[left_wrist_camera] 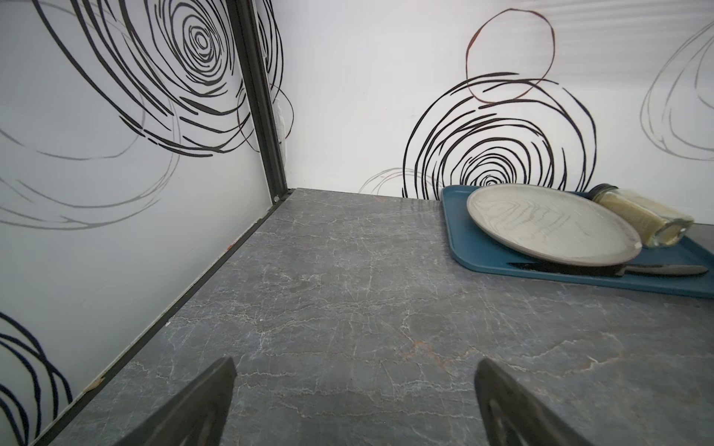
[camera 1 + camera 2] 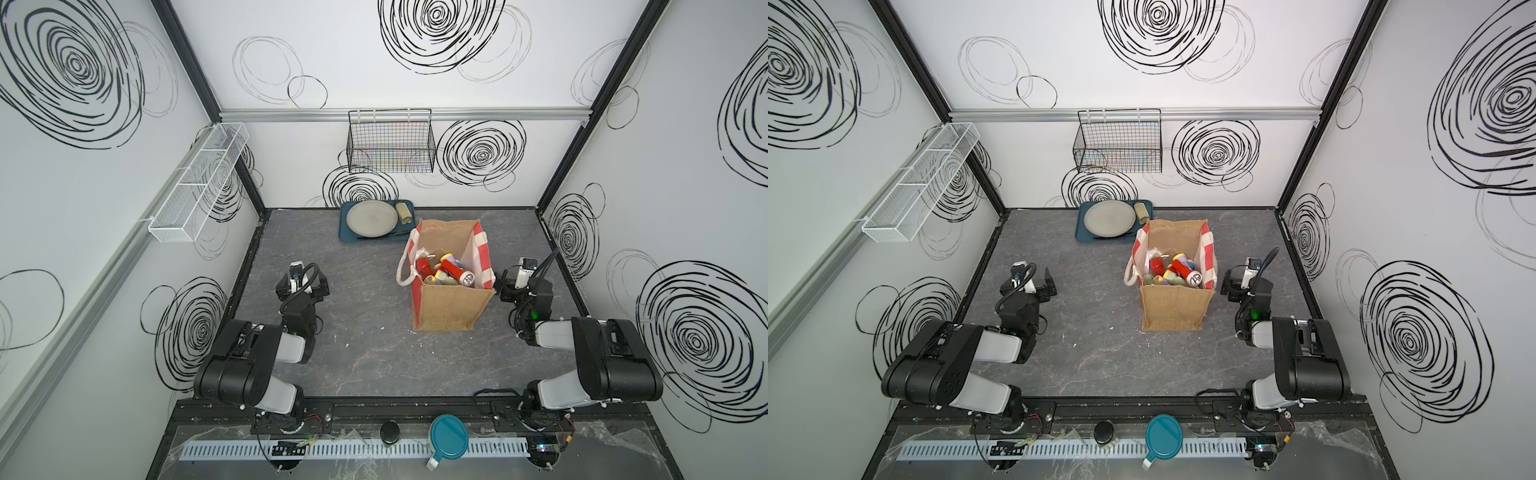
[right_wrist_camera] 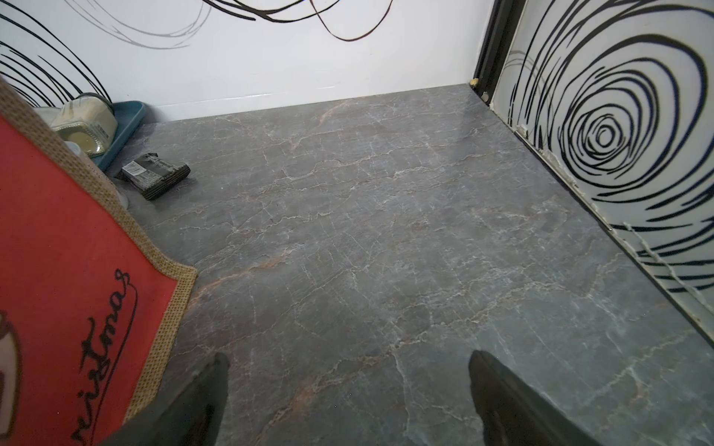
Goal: Put the flashlights into the tote bags
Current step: Reset both arms
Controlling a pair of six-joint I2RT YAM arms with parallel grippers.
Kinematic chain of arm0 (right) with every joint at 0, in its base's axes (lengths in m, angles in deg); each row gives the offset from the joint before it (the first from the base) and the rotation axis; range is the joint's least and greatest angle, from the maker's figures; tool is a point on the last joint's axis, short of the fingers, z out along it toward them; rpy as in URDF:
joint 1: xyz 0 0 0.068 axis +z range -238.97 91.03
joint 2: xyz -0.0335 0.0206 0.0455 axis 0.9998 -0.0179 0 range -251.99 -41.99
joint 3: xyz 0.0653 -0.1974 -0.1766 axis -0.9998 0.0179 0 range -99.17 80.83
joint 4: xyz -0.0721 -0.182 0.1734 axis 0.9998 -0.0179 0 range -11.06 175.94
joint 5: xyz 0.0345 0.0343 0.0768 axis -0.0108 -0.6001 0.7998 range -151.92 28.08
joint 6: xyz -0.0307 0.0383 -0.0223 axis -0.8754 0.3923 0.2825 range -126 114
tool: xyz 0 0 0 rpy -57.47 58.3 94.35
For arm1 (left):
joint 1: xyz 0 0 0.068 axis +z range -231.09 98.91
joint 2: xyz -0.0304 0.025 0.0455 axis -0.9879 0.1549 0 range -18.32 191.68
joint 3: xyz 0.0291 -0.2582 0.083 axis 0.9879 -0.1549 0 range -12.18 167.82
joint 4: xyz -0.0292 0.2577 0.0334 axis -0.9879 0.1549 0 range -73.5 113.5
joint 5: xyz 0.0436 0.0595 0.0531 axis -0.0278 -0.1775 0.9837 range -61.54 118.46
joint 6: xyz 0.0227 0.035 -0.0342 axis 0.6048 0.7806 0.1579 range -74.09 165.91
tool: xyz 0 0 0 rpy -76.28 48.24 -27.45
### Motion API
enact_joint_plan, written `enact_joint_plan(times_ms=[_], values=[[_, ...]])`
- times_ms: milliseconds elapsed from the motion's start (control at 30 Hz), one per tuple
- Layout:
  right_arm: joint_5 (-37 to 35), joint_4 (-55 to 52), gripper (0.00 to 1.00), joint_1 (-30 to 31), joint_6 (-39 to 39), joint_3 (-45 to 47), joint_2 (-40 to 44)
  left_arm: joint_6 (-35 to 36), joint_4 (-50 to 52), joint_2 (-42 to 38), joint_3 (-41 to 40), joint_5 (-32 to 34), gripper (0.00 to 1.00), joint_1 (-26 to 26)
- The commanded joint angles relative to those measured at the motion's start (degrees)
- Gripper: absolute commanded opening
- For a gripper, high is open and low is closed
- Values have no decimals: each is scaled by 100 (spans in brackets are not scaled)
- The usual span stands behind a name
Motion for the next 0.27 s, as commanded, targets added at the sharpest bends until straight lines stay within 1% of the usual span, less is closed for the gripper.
enact_joint_plan(times_ms=[0, 233], values=[[-35, 199, 100, 5, 16, -62, 31, 32, -496, 18, -63, -5, 99, -6], [-19, 199, 100, 5, 16, -59, 29, 28, -516, 14, -67, 4, 99, -15]])
